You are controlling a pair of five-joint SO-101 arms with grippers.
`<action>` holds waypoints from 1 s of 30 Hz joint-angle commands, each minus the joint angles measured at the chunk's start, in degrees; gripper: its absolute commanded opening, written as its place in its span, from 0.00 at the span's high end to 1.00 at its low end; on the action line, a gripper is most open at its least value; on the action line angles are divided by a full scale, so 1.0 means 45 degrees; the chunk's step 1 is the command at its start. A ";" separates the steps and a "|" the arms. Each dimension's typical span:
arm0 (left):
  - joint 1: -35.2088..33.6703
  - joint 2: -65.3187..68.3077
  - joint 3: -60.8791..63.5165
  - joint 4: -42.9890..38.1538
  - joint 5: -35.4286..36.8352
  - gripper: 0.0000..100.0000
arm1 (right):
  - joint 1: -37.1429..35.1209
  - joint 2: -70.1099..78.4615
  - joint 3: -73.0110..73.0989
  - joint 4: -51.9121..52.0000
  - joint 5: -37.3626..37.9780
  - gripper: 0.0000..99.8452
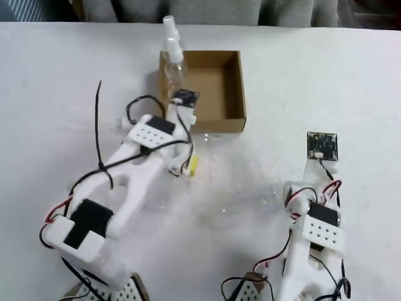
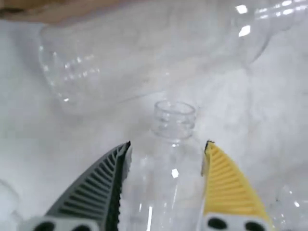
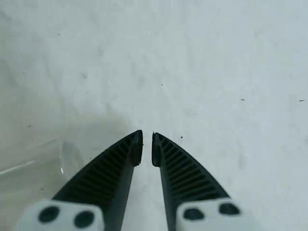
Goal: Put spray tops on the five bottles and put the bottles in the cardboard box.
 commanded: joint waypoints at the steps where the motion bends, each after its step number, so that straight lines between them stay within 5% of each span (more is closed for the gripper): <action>1: -0.0147 -0.0166 0.0195 -0.0879 0.0332 0.90 | -0.0107 -0.0205 -0.0117 -0.0205 0.0156 0.98; 7: -0.0147 -0.0166 0.0195 -0.0606 0.0352 0.69 | -0.0107 -0.0205 -0.0117 -0.0205 0.0156 0.98; 22: -0.0752 -0.0166 -0.0957 0.0957 0.0176 0.69 | -0.0107 -0.0205 -0.0117 -0.0205 0.0176 0.98; 30: -0.0596 -0.0088 -0.1387 0.0938 -0.2364 0.69 | -0.0127 -0.0205 -0.0117 -0.0205 0.0176 0.98</action>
